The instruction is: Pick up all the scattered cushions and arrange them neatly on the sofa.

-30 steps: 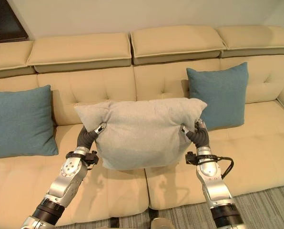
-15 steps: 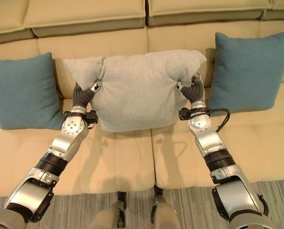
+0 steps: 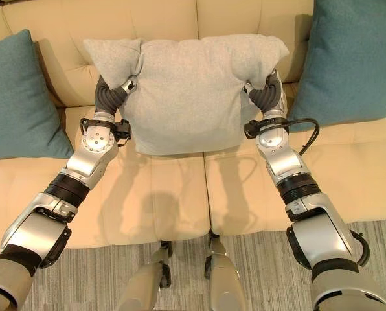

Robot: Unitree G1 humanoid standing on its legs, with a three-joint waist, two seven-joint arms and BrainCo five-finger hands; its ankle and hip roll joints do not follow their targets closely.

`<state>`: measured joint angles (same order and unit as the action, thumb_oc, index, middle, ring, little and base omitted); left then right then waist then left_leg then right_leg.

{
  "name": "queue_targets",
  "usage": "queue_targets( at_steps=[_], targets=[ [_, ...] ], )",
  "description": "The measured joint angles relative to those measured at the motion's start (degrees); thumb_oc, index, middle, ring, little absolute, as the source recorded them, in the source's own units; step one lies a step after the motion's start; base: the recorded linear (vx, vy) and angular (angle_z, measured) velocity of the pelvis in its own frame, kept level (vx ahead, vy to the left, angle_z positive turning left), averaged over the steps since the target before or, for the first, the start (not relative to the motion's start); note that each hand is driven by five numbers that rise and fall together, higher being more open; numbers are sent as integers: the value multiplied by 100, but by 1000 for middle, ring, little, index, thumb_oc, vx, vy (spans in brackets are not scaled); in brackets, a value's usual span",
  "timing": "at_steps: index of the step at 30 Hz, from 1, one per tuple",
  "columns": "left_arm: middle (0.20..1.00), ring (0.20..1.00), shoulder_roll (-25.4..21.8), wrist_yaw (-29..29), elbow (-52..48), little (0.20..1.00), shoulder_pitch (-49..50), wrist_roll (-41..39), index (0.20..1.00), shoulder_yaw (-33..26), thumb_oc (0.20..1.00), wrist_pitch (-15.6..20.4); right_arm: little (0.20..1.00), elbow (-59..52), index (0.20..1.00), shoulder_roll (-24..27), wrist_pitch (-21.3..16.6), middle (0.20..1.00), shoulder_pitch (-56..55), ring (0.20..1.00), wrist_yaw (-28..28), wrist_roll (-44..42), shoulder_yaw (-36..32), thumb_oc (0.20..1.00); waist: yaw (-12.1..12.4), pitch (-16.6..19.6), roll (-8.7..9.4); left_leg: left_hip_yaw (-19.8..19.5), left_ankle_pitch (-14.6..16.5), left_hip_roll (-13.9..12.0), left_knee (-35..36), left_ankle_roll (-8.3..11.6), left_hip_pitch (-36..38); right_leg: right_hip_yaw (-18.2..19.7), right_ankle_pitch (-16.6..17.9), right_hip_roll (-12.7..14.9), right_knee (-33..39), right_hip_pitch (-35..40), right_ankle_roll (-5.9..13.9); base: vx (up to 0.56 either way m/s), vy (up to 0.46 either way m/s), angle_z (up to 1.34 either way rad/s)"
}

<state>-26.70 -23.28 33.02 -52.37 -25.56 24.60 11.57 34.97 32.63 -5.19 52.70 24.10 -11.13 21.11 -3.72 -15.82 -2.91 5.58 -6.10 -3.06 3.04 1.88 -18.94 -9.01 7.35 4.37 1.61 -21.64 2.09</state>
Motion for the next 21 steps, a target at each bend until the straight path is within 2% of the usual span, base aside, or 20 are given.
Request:
queue_targets(
  at_steps=[10, 17, 18, 19, 20, 21],
  targets=[
    [200, 200, 191, -181, 1, 200, 165, -10, 200, -158, 200, 183, 200, 39, 200, -6, -2, 200, 196, 200, 140, 17, 110, 200, 14, -40, 62, -177, -33, 4, -141, 9, -538, -120, 9, -11, -86, -434, -15, -12, -22, 7],
    [200, 200, 88, -207, 419, 200, -485, 54, 200, 17, 200, 237, 200, 712, 200, -43, -23, 200, 898, 200, 313, 143, 280, 200, 9, -39, 63, -288, -131, 24, -195, 22, -934, -147, -2, 30, -324, -883, -11, -18, -14, 4],
    [253, 253, 78, -207, 514, 253, -623, 74, 253, 19, 253, 232, 282, 813, 282, -41, -23, 282, 1035, 282, 315, 156, 345, 282, 12, -39, 63, -291, -155, 23, -196, 23, -992, -147, -2, 39, -366, -965, -11, 0, 0, 0],
    [357, 357, 61, -208, 608, 357, -739, 144, 357, 21, 357, 232, 373, 912, 373, -35, -23, 373, 1174, 373, 315, 198, 402, 373, 11, -39, 63, -292, -176, 22, -191, 27, -1040, -146, -2, 49, -395, -1034, -11, 0, 0, 0],
    [834, 834, 46, -208, 710, 834, -838, 193, 834, 31, 834, 231, 790, 1012, 790, -10, -14, 790, 1305, 790, 314, 231, 508, 790, 13, -39, 63, -291, -198, 22, -189, 37, -1086, -146, -2, 51, -429, -1091, -11, 0, 0, 0],
    [1000, 1000, 12, -209, 731, 1000, -887, 200, 1000, 37, 1000, 231, 1000, 1076, 1000, 25, -16, 1000, 1396, 1000, 314, 237, 587, 1000, 13, -37, 61, -299, -210, 16, -192, 39, -1129, -148, -2, 53, -455, -1142, -11, 0, 0, 0]
  ],
)
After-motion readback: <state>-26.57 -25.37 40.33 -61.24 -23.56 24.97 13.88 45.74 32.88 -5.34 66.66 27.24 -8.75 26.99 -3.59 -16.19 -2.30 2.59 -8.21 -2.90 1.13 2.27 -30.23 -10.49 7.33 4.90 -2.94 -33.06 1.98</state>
